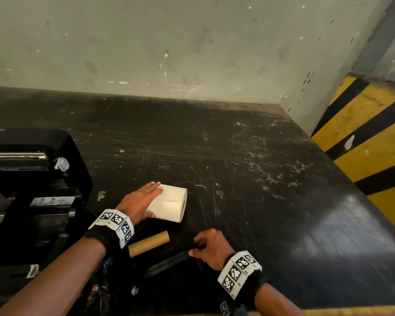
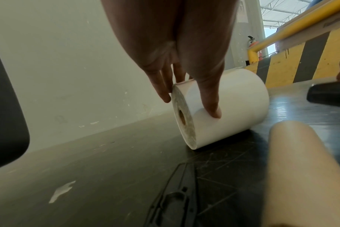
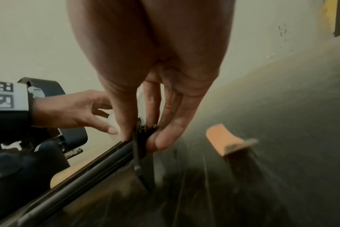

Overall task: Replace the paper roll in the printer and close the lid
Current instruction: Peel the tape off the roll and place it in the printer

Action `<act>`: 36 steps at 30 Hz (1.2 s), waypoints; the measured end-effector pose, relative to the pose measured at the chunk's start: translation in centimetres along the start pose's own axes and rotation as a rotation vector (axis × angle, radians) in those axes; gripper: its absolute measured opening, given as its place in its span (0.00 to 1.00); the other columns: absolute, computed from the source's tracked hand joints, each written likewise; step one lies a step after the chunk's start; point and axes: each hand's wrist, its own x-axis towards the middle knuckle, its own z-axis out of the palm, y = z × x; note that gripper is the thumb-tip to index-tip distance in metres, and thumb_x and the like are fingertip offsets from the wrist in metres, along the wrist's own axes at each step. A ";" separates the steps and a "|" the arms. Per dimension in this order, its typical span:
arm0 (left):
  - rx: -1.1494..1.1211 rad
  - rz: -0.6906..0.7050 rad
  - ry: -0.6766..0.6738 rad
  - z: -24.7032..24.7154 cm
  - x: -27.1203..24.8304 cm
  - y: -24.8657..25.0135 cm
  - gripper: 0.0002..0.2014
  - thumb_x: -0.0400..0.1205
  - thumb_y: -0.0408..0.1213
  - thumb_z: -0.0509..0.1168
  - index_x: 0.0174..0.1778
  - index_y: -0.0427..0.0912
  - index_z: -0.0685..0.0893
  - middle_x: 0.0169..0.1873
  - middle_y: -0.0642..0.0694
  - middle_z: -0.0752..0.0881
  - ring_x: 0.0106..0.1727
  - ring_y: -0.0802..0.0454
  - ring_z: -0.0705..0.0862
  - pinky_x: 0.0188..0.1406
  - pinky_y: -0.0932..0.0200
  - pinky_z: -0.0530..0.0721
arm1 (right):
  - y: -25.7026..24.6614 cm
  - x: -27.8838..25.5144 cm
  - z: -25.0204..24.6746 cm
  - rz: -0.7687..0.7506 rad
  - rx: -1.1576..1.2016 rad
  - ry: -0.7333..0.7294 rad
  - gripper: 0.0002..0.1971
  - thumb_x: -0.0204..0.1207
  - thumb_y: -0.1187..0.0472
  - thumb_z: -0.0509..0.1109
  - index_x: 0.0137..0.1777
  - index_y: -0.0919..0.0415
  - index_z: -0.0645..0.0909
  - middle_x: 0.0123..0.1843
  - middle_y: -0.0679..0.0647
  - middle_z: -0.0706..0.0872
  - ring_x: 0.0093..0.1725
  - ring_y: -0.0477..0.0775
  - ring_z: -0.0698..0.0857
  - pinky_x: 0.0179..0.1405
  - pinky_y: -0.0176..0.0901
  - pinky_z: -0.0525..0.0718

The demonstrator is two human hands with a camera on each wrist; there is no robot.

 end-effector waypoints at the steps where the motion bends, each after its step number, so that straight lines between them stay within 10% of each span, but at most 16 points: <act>1: 0.003 0.007 -0.008 -0.1 0.1 -0.1 0.40 0.77 0.38 0.70 0.80 0.47 0.53 0.83 0.49 0.50 0.83 0.54 0.48 0.78 0.49 0.62 | 0.1 0.0 -0.5 -0.003 -0.011 0.009 0.13 0.68 0.54 0.78 0.51 0.55 0.85 0.41 0.49 0.85 0.39 0.45 0.83 0.45 0.37 0.84; 14: 0.044 0.062 -0.071 -0.6 1.7 -0.9 0.42 0.75 0.36 0.72 0.80 0.45 0.53 0.83 0.47 0.51 0.83 0.51 0.49 0.79 0.48 0.61 | -0.2 0.2 -8.9 0.092 -0.100 0.487 0.10 0.73 0.54 0.74 0.52 0.56 0.84 0.48 0.54 0.88 0.51 0.54 0.86 0.52 0.43 0.83; 36: -0.124 -0.092 0.045 0.7 1.4 -0.2 0.42 0.72 0.48 0.74 0.78 0.50 0.59 0.77 0.49 0.60 0.78 0.51 0.58 0.75 0.50 0.70 | 0.2 6.1 -7.8 0.082 -0.033 0.338 0.09 0.75 0.60 0.72 0.55 0.56 0.82 0.53 0.53 0.85 0.52 0.52 0.84 0.53 0.40 0.81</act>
